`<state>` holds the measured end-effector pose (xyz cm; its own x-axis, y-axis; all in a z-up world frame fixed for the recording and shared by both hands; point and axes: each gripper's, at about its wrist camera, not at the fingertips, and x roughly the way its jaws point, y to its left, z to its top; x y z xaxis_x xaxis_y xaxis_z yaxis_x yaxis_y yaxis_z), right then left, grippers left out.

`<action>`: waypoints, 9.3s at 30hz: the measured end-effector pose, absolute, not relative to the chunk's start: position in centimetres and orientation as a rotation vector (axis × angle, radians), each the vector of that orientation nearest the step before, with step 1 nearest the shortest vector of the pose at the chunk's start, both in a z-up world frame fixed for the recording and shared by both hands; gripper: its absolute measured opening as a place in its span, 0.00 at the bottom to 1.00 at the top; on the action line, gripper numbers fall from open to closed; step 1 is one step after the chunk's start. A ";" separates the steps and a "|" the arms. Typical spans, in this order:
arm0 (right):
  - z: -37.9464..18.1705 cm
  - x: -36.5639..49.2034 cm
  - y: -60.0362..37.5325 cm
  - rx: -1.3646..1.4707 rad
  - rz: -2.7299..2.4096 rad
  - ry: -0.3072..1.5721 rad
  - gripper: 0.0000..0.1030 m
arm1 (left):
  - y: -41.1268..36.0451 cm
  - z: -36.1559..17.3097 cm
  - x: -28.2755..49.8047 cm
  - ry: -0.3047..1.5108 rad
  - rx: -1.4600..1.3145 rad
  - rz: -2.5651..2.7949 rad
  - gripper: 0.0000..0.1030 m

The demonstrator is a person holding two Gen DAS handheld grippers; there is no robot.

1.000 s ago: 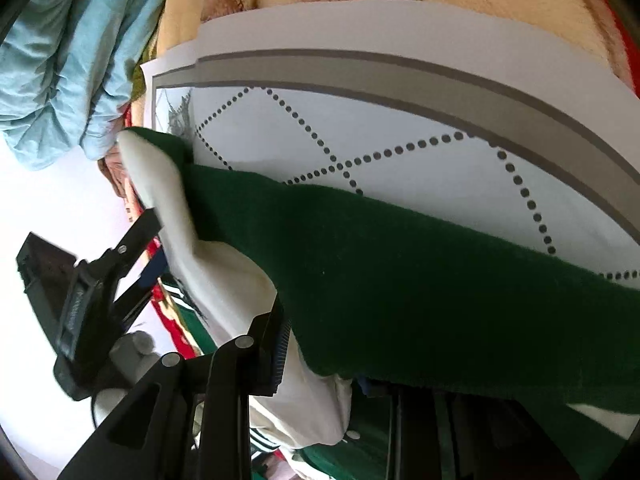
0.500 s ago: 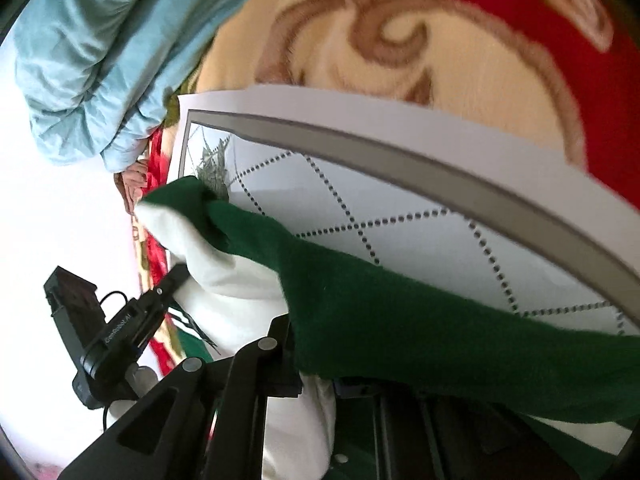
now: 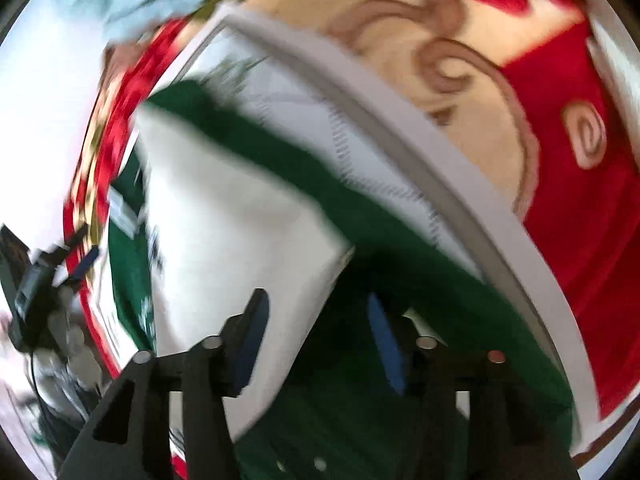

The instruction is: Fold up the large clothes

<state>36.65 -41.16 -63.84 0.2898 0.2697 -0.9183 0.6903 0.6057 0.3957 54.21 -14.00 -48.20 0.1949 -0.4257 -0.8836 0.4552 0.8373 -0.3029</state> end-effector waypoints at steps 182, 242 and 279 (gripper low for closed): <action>-65.4 39.1 -27.2 0.259 -0.121 1.562 0.85 | -13.0 -55.2 30.0 1.376 0.180 -0.188 1.00; -61.6 34.3 -28.6 0.751 -0.002 1.500 0.60 | 9.3 -52.5 33.5 1.336 0.250 0.271 1.00; -64.1 28.1 -30.9 0.514 -0.288 1.608 0.77 | 2.0 -52.5 27.2 1.423 0.195 -0.013 1.00</action>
